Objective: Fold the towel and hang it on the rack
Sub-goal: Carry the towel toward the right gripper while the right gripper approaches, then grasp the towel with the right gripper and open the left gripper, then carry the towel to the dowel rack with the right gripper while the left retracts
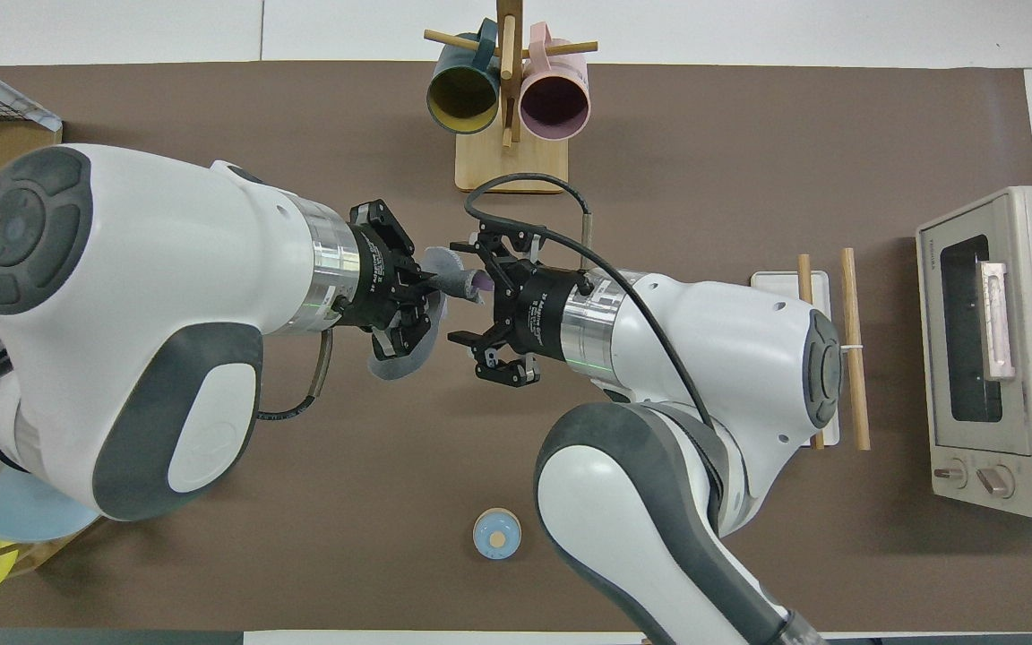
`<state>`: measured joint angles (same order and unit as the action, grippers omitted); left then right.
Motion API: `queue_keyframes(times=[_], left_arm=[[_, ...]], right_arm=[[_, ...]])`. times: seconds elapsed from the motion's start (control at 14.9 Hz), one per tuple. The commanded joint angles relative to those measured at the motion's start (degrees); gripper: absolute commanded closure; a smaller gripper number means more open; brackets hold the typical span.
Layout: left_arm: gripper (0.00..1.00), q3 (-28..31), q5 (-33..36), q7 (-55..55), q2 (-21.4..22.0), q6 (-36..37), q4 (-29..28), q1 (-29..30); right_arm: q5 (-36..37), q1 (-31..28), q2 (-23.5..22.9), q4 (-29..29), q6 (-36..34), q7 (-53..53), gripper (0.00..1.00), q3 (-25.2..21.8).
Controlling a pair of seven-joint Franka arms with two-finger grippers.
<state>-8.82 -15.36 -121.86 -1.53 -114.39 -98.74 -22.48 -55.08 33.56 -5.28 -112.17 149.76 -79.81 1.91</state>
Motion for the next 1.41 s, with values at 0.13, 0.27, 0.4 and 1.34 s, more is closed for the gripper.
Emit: queue_keyframes(times=[0.13,0.27,0.4,1.34], left_arm=[[1.0,0.47,-0.63,-1.36,1.71,-1.1,-2.07,-0.98],[1.0,0.47,-0.63,-1.71,1.71,-1.1,-2.07,-0.98],[1.0,0.47,-0.63,-1.98,1.71,-1.1,-2.07,-0.98],[0.0,1.0,-0.54,25.66,2.58,-0.84,-4.69,5.07]], right_arm=[[-1.08,0.11,-0.78,1.77,0.62,1.33,1.0,0.11],[-1.0,0.11,-0.78,1.78,0.36,1.5,1.0,0.11],[-0.99,0.11,-0.78,1.78,0.18,2.64,1.0,0.11],[25.07,-8.49,2.2,0.9,-25.1,27.66,1.0,-0.5]])
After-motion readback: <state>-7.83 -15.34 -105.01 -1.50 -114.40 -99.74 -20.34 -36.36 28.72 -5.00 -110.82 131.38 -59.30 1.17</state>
